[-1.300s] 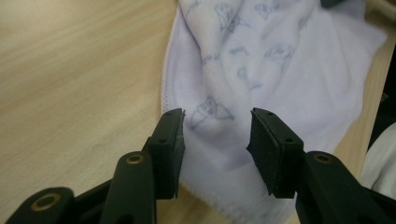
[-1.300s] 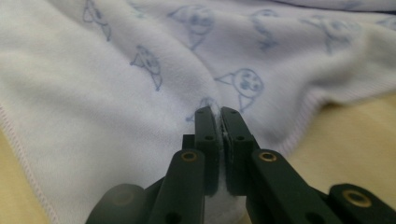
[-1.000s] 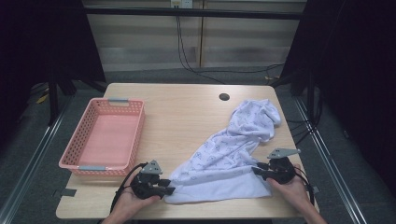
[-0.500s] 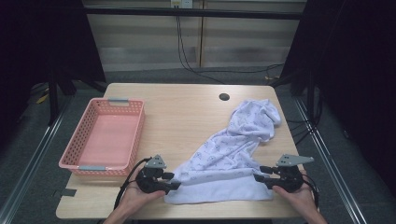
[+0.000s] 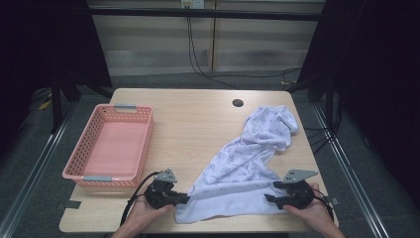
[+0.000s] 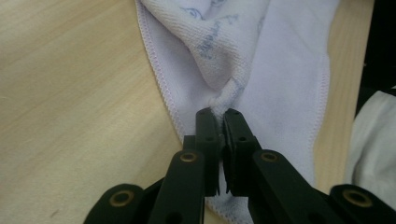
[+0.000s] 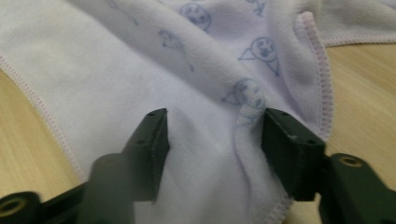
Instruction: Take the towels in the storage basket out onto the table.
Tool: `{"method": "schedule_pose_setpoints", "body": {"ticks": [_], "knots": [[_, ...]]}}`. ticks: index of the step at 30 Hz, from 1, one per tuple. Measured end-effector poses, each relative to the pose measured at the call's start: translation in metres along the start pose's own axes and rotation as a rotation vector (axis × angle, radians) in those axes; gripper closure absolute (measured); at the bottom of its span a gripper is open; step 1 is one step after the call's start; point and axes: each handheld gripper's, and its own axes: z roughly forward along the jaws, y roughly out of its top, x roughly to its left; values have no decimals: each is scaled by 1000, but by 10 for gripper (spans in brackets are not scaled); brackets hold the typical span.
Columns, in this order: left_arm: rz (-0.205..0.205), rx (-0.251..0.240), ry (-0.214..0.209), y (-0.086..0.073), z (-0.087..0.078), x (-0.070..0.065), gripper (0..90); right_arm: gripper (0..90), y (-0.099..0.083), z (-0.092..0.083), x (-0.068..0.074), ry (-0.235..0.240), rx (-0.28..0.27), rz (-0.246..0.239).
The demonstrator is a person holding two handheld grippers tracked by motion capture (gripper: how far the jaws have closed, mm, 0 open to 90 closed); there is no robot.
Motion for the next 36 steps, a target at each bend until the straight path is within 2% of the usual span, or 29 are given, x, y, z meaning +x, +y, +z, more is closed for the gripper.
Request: {"method": "schedule_pose_setpoints", "body": {"ticks": [3,4,6,8,10,12,15,18,19,20,26,32,35,36], "knots": [[-24,-23,-40,1,-2,2,861,652,1,-1,5,29,-2,-43],[-31,-40,-46,1,-3,3,863,739,2,0,7,44,-5,-44],[-42,-59,-46,3,-8,5,867,812,3,0,5,69,-2,-20],[-52,-92,-45,6,-13,7,871,841,6,2,0,121,-5,22],[-57,-123,-44,9,-19,10,872,845,10,0,-5,133,-33,48],[-72,-169,-49,14,-27,14,873,848,21,-10,-15,159,-124,101],[-80,-225,-31,30,-39,18,873,849,42,-25,-30,151,-228,148],[-58,-326,-20,56,-59,18,873,850,67,-41,-43,160,-328,171],[-53,-348,-19,63,-64,19,873,849,80,-48,-48,146,-360,168],[-47,-376,-4,74,-73,20,873,849,88,-53,-51,140,-370,165],[-11,-451,58,122,-108,28,873,849,146,-84,-72,123,-493,170],[-22,-508,113,172,-140,46,873,850,201,-114,-94,51,-557,170],[4,-550,145,201,-160,44,873,852,231,-132,-103,23,-597,175],[8,-575,152,209,-167,41,873,852,245,-139,-103,-8,-607,166]]}}
